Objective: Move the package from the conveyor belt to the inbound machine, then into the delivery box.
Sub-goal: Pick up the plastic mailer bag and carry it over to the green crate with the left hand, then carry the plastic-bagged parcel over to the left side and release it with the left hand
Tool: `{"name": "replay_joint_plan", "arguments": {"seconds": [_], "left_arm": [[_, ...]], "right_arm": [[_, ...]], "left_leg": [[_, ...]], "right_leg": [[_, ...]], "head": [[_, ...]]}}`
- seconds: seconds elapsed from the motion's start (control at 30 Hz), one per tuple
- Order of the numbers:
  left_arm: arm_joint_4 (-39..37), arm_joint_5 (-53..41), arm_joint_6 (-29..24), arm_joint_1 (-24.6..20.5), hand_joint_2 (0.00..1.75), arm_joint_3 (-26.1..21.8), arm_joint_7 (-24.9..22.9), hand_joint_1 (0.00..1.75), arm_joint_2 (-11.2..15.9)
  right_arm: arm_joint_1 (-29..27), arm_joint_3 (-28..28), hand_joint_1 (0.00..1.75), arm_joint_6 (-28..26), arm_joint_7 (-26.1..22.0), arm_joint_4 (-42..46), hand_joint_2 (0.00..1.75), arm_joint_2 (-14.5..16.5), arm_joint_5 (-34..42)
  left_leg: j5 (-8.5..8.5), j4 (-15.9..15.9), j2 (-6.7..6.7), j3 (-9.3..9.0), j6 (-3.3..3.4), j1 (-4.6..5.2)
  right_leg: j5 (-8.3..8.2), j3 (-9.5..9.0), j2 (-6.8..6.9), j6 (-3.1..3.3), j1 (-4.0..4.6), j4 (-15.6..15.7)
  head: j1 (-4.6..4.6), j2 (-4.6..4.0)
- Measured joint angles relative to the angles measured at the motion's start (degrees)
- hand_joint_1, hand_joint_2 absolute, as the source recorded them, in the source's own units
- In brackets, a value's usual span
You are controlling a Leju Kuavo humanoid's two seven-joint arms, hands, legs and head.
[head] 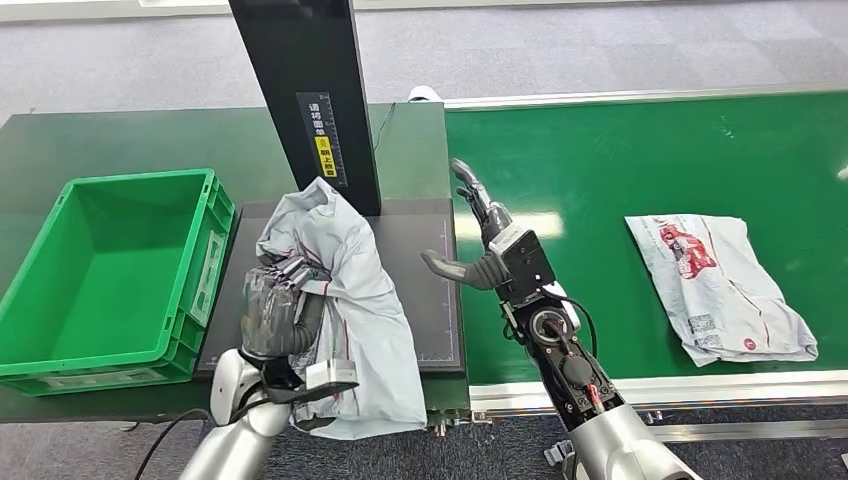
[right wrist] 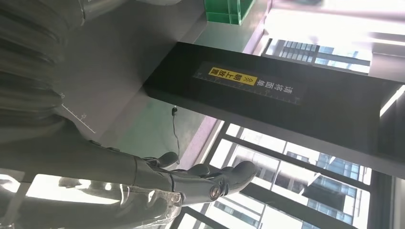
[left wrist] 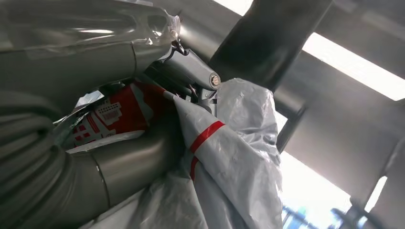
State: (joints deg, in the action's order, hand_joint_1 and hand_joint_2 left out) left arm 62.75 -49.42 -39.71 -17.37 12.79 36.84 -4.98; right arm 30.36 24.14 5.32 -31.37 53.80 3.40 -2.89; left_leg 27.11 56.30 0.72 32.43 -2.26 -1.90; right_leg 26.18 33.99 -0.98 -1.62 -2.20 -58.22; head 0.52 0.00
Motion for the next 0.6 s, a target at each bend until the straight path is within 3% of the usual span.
{"name": "replay_joint_plan", "arguments": {"seconds": [0.13, 0.27, 0.4, 0.6], "left_arm": [[7.94, -4.04, -0.26, 1.37, 1.75, -7.02, 1.63, 1.75, -1.17], [9.63, -9.24, -0.27, -0.21, 1.75, -14.98, 1.24, 1.75, -1.52], [6.05, -16.13, -0.27, -6.07, 1.75, -25.72, -0.93, 1.75, -0.76], [-4.21, -17.68, -0.27, -14.63, 1.75, -39.61, -3.45, 1.75, 3.16]], "right_arm": [[0.04, 0.14, 0.0, -0.1, -0.08, -0.06, 1.75, -0.1, 0.14], [0.08, 0.26, 0.0, -0.88, -0.4, -0.16, 1.75, -0.19, 0.17], [0.1, 0.5, 0.0, -1.67, -0.58, -0.16, 1.75, -0.33, 0.15], [0.18, 1.26, 0.0, -1.91, -0.89, -0.16, 1.75, -0.66, 0.41]], "left_leg": [[0.0, 0.0, 0.0, 0.0, 0.0, -0.01], [-0.04, -0.01, -0.01, -0.01, -0.01, -0.01], [-0.09, -0.01, 0.0, -0.02, -0.02, -0.01], [-0.11, -0.01, -0.01, 0.0, -0.04, -0.02]], "right_leg": [[0.0, 0.01, 0.0, 0.0, 0.0, 0.0], [0.0, 0.01, 0.0, 0.0, 0.02, -0.01], [-0.02, 0.0, 0.0, 0.01, 0.02, -0.03], [-0.03, 0.01, 0.0, 0.02, 0.03, -0.05]], "head": [[-0.01, 0.0], [0.0, 0.0], [0.01, 0.0], [0.0, 0.0]]}}
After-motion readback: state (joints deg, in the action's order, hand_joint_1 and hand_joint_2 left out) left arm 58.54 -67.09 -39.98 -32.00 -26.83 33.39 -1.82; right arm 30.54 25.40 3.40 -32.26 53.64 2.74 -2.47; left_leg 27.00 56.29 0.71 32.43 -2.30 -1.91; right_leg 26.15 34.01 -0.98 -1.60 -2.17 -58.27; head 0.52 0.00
